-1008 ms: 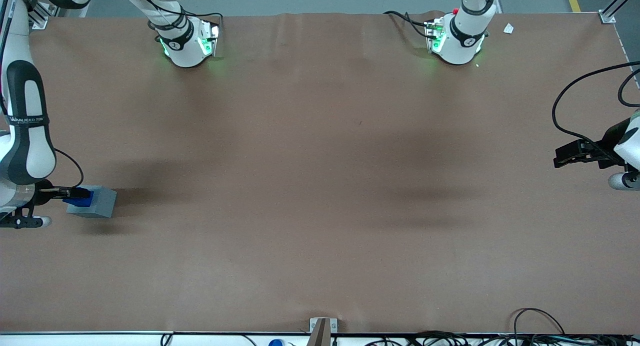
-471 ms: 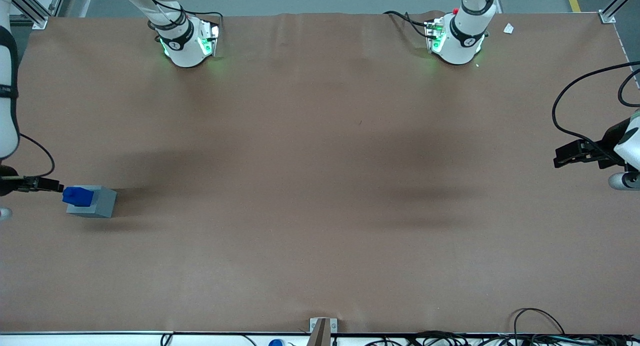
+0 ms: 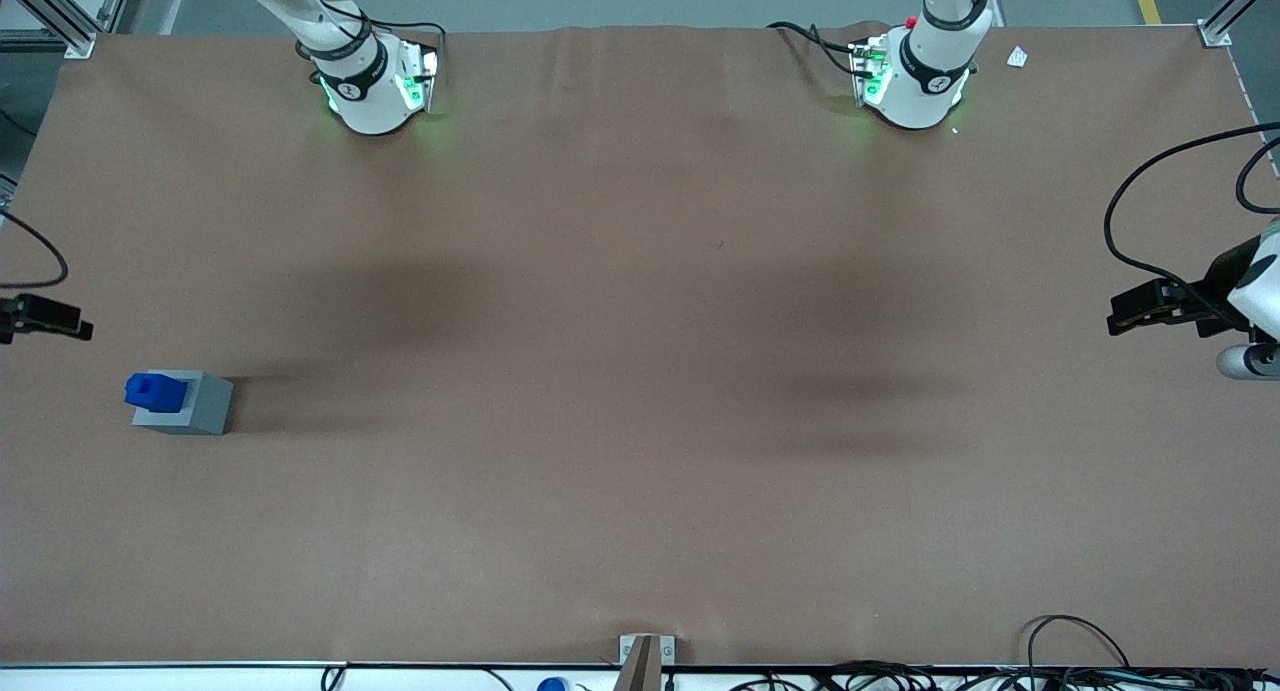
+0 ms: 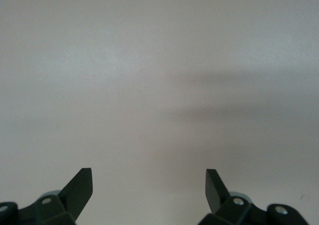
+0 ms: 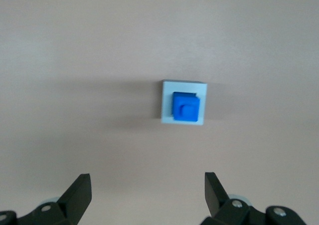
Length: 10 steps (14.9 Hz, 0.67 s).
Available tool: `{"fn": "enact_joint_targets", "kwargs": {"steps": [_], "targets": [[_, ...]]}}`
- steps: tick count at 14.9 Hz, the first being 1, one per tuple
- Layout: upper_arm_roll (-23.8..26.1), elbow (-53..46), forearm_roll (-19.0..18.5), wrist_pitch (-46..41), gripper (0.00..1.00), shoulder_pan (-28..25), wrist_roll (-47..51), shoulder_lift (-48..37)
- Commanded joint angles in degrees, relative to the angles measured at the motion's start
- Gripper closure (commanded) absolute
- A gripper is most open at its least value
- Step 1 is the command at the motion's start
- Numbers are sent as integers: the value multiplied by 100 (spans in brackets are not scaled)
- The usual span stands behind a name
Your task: Insert blue part into gray base with right arm
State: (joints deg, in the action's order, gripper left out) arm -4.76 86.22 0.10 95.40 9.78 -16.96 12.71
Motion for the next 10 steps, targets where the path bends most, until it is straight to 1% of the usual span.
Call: {"fn": "enact_joint_targets", "kwargs": {"steps": [1,3,5,10], "targets": [[2,290,34,-249,0,-405,517,-557],[2,324,42,-442,0,-713,1016,-777],[2,587,42,-443,0,-1082,1501,-1163],[2,1264,130,-338,0,-1259,1626,-2086]]}}
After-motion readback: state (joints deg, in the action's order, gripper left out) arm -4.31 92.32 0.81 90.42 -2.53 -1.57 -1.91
